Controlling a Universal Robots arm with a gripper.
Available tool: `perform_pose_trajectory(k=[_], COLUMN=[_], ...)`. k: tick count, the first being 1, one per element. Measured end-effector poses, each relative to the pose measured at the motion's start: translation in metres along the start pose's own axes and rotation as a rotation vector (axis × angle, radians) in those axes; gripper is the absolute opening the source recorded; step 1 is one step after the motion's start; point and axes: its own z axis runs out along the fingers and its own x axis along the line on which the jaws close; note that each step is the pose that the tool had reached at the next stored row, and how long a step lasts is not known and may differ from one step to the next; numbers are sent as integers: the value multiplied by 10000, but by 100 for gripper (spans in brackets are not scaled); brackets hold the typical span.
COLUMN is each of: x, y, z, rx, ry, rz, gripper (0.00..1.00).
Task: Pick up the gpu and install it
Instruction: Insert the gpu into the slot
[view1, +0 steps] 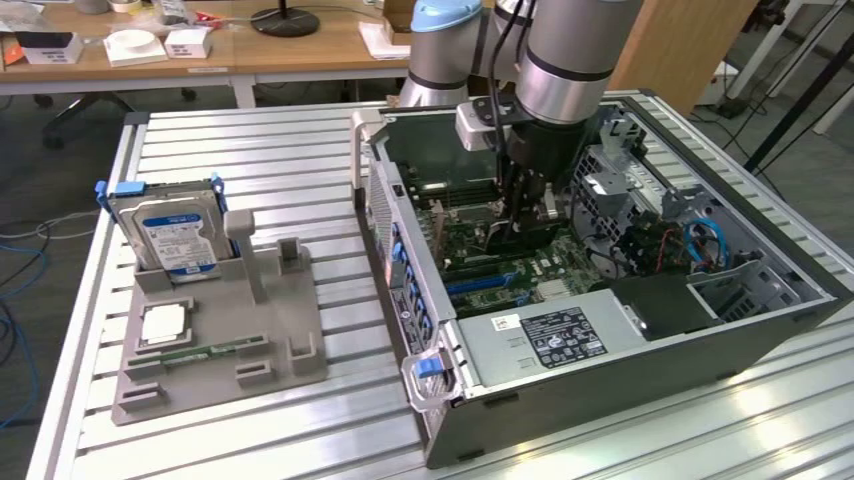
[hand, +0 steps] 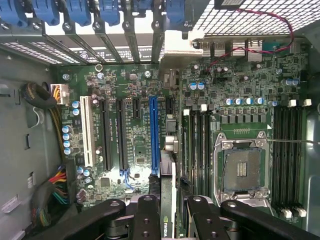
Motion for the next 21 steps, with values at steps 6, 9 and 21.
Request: perform_pose_trajectory(k=[6, 9, 21], x=[0, 0, 1], y=[0, 1, 1], z=[2, 7, 32], rx=[1, 1, 1], ry=[-1, -1, 0], rz=[1, 1, 1], gripper=[26, 26, 26])
